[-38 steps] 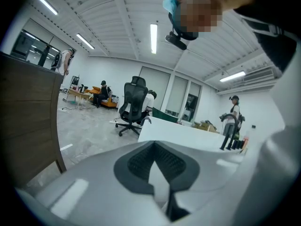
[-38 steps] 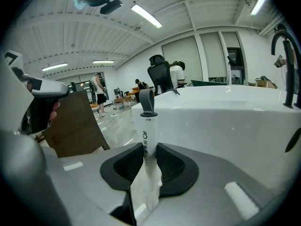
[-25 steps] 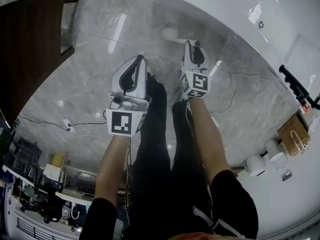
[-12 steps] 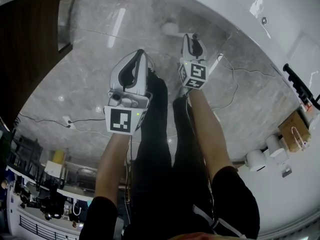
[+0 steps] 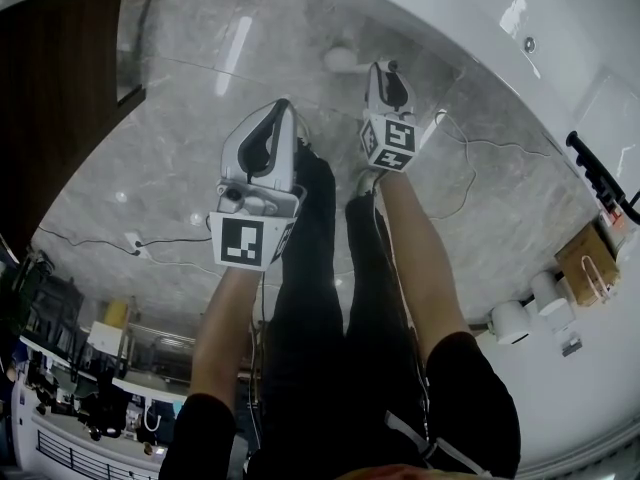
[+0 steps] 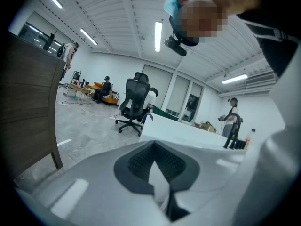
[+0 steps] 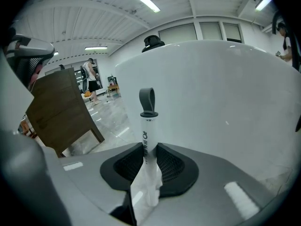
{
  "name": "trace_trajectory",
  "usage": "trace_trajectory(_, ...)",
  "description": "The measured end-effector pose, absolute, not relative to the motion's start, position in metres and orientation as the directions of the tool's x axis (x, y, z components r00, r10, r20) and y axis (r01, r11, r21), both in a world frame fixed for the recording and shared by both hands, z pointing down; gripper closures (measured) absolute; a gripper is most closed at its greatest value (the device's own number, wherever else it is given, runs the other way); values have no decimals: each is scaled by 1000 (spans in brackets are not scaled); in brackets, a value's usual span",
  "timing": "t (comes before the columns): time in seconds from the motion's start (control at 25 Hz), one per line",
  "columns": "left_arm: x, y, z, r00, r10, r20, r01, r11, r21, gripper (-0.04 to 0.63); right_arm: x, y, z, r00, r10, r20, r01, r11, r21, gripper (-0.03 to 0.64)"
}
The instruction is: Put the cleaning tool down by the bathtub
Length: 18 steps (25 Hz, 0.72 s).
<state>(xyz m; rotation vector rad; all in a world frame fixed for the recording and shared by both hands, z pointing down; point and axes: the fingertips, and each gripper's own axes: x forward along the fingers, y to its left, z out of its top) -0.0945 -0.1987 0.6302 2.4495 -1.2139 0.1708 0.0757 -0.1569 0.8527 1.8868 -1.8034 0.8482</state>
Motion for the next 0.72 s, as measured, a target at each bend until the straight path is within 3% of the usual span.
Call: trace_trajectory(0.72,-99,-200,632,616,-735,285,-785,-537,310,588,88,-195,868,-16,-735,678,-986,-102,-134,526)
